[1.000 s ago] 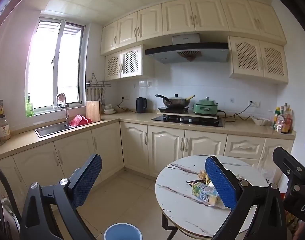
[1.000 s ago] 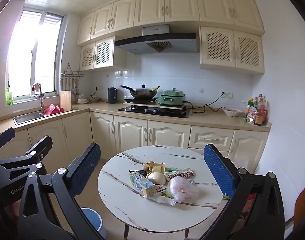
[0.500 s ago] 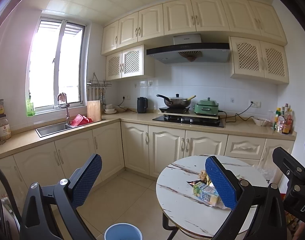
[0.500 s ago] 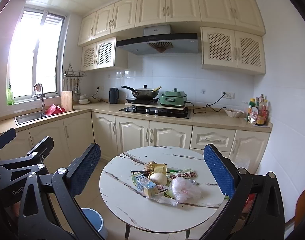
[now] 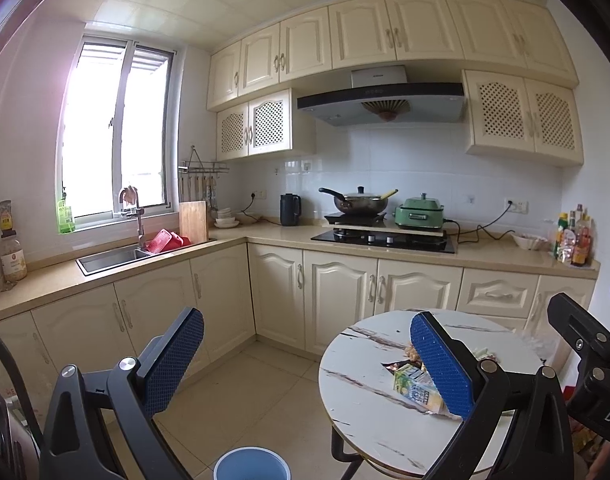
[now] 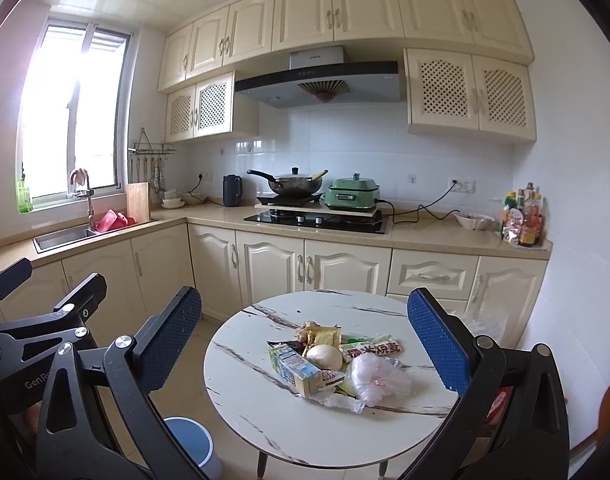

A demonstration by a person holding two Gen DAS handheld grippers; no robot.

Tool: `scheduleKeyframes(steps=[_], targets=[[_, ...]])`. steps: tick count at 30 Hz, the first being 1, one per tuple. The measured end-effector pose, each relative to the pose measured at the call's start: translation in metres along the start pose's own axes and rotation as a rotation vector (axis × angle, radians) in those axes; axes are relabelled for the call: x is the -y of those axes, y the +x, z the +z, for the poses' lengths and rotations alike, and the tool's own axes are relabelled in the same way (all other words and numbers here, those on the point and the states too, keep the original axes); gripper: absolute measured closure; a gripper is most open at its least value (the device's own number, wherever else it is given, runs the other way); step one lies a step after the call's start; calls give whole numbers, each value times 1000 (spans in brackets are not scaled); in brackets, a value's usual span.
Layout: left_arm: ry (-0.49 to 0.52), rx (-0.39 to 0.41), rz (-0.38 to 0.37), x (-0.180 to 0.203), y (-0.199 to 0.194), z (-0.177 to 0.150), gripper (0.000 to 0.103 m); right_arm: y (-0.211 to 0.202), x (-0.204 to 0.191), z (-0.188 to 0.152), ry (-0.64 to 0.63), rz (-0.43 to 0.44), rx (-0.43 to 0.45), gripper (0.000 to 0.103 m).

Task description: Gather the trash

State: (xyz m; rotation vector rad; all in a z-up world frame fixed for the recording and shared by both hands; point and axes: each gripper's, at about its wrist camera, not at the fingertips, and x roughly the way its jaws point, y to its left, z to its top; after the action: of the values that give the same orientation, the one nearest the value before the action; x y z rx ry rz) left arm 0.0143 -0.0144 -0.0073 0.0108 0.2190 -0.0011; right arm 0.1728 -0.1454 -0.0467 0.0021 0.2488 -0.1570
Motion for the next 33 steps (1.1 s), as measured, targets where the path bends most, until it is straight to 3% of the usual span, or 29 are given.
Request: scheduleKeyframes(steps=[18,33], targets=[[3,28,15,4,19,-6,1,16,-1,-4,6,43,15,0],[39,2,9,25,72,-10,1,50,19,-12,30,43,-15,0]])
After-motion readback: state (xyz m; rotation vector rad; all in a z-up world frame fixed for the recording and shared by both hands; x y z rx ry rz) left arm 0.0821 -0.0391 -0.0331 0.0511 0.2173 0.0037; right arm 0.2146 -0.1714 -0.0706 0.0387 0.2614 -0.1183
